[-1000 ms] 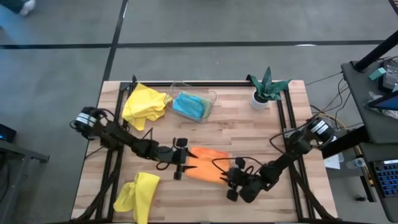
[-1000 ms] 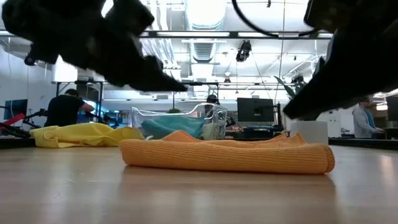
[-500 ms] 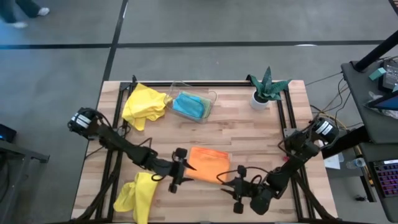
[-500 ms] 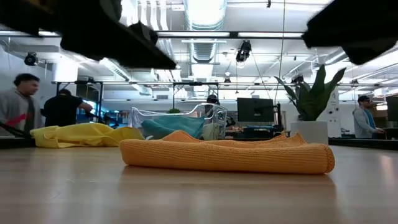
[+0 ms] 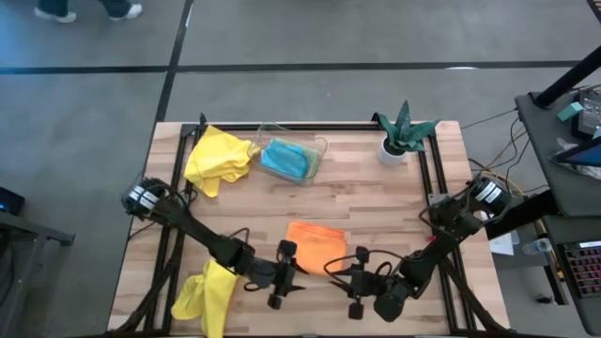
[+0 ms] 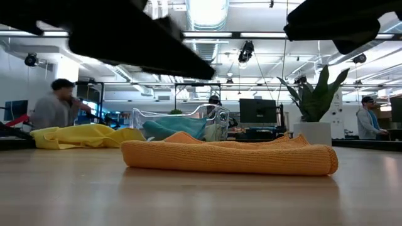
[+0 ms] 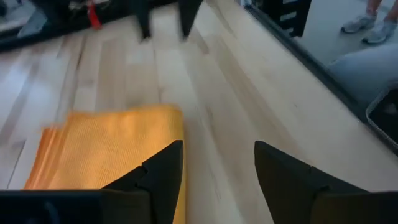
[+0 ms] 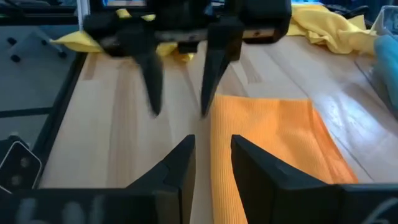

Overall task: Fold microfiber towels
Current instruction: Fold the orange towel

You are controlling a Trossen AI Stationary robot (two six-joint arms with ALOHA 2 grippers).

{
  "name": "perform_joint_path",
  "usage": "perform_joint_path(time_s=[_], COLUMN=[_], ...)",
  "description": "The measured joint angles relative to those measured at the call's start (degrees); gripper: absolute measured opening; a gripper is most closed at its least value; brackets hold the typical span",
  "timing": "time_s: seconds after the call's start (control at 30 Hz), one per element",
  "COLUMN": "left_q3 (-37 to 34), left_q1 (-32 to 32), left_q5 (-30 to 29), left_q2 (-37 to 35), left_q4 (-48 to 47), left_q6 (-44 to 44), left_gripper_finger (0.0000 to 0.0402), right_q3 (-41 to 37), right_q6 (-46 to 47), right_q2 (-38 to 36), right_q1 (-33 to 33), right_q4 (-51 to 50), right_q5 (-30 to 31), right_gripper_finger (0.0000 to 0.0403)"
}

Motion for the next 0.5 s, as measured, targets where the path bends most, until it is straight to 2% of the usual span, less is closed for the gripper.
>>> perform_joint_path(time_s=[0.17, 0.27, 0.37, 0.5], left_q3=[9.3, 14.0, 17.6, 20.6], left_q1=[0.4, 0.5, 0.6, 1.0], left_q5=[-0.6, -4.8, -9.0, -11.5], left_q2=[7.2, 11.1, 13.6, 15.5], left_q4=[-7.5, -12.1, -11.9, -11.5], left_q6=[2.9, 3.3, 3.7, 6.5], left_gripper_finger=[0.0223, 0.0262, 0.0293, 0.0305], right_q3=[0.1, 0.7, 1.5, 2.7], right_q6=[1.0, 0.8, 0.4, -2.0], right_q2=[-2.3, -3.9, -4.6, -4.6], right_q1=[-0.1, 0.3, 1.0, 1.4], right_q4=[-0.4, -0.3, -0.2, -0.4], right_q5=[1.5, 2.1, 2.8, 2.8], right_gripper_finger=[0.0096, 0.0095, 0.0092, 0.0091])
